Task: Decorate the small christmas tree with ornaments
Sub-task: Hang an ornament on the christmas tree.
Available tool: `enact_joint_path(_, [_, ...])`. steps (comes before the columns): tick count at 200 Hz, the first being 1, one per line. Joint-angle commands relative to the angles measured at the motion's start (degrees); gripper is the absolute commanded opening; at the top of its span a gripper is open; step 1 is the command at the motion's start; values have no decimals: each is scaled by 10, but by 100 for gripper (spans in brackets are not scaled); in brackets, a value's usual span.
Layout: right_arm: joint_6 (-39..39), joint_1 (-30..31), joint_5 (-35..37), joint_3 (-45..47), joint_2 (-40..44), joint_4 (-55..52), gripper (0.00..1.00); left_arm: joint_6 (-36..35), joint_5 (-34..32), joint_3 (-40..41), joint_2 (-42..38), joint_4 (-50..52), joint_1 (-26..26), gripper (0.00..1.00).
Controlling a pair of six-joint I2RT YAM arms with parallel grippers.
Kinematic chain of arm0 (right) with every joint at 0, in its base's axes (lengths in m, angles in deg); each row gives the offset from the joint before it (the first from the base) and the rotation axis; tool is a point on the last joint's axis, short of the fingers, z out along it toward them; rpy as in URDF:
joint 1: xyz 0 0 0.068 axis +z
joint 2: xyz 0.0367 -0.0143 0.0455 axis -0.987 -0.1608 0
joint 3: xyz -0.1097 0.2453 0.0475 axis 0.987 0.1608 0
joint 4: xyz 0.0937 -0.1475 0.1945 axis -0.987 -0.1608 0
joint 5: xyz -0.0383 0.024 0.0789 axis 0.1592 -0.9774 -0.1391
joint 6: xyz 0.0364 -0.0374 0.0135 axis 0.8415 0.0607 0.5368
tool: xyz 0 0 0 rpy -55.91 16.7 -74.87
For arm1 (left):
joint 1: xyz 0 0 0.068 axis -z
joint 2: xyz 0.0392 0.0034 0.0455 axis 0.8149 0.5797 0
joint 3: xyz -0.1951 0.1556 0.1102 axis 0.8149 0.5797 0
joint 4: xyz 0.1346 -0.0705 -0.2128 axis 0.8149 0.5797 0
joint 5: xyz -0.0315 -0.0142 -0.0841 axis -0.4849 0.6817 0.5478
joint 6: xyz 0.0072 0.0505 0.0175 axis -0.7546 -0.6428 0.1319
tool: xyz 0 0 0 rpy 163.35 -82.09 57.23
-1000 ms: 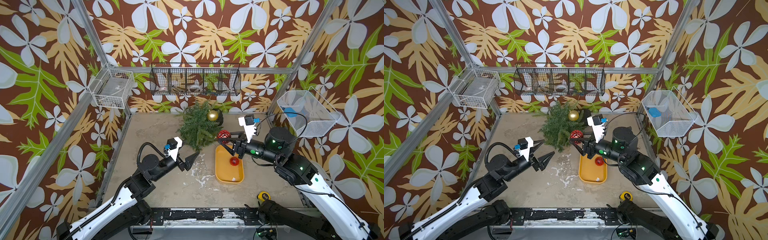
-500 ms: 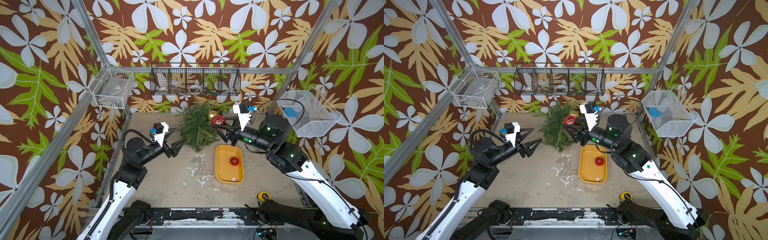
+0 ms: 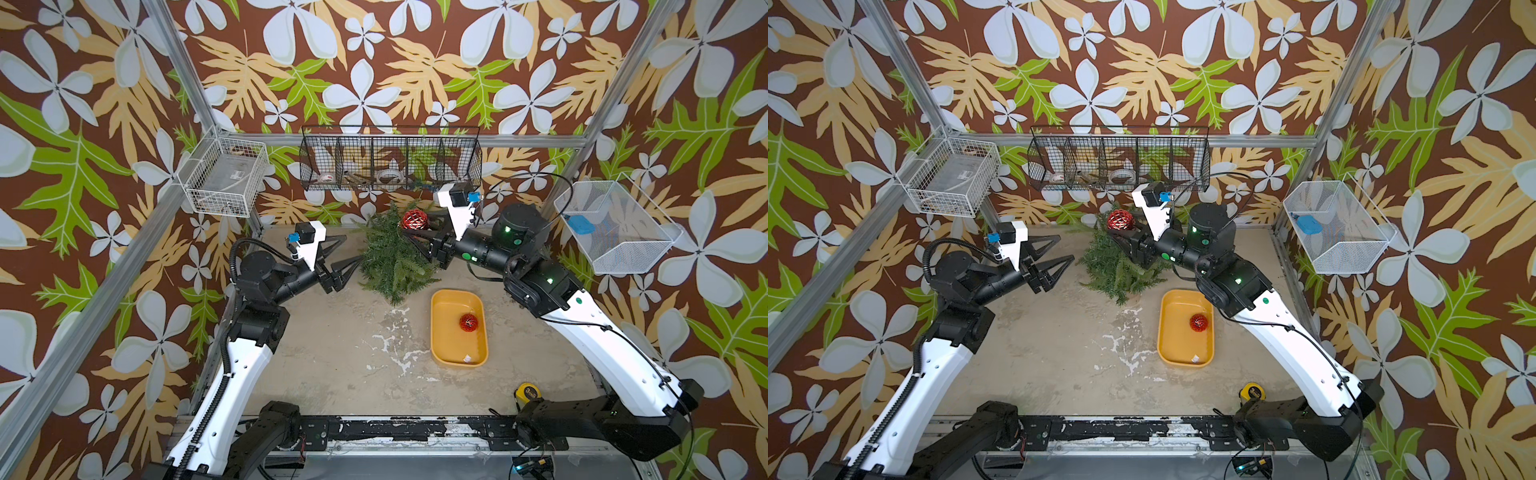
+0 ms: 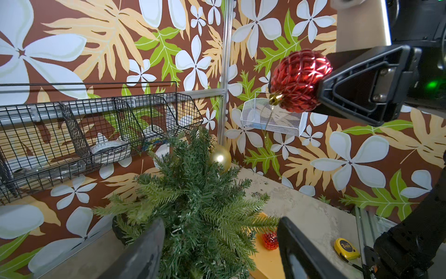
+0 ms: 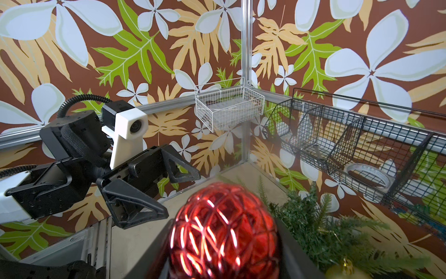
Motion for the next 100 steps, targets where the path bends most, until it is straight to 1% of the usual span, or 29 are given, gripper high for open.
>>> enact_joint_path(1, [-29, -1, -22, -20, -16, 22, 47, -49, -4, -23, 3, 23, 0, 74])
enact_joint_path(19, [-36, -9, -55, -45, -37, 17, 47, -88, -22, -43, 8, 55, -1, 73])
enact_joint_path(33, [-34, -19, -92, -62, -55, 19, 47, -104, -12, -46, 12, 49, -2, 73])
enact_joint_path(51, [-39, -30, -139, -83, -79, 17, 47, -102, -4, -38, 19, 9, -2, 72])
enact_joint_path(66, [-53, -32, -154, -101, -94, 9, 47, -108, -7, -24, 23, -26, -2, 72])
enact_joint_path(100, [-68, -44, -194, -127, -124, 2, 47, -132, 8, 28, 21, -113, -2, 72])
